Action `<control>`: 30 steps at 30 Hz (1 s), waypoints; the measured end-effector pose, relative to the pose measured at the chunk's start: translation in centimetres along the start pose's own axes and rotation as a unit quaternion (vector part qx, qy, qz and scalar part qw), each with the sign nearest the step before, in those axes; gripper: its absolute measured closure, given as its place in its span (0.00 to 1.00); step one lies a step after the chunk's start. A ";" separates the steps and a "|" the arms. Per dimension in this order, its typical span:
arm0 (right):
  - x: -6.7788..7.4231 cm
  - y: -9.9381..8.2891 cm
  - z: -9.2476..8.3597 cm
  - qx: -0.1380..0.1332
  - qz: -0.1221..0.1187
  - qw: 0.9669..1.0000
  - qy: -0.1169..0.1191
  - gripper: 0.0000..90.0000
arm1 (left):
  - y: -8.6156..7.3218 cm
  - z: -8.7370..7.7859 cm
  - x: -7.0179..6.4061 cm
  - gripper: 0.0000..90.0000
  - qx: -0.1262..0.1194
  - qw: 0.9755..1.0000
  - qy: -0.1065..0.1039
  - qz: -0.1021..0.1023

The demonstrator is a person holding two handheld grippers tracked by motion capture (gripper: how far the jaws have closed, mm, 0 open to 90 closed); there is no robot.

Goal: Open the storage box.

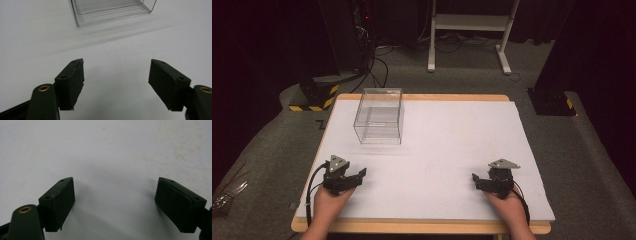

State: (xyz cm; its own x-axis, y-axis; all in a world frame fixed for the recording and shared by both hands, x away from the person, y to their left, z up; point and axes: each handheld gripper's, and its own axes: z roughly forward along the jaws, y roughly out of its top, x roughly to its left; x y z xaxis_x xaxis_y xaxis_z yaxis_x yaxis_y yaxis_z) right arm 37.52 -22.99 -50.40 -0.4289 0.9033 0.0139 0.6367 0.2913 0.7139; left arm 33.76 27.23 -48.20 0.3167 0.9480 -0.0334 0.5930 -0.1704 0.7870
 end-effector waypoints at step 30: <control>-0.1 0.0 0.0 -0.001 0.003 1.000 0.004 0.18 | 5.7 3.8 -2.3 0.27 -0.009 1.000 0.019 0.002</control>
State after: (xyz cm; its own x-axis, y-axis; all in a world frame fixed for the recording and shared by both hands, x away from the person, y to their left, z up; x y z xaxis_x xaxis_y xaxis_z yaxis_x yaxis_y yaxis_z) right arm 37.52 -23.07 -50.40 -0.4294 0.9028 0.0232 0.6375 0.2848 0.7159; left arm 39.22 23.07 -45.92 0.2901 0.9570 -0.0070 0.5787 -0.1696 0.7977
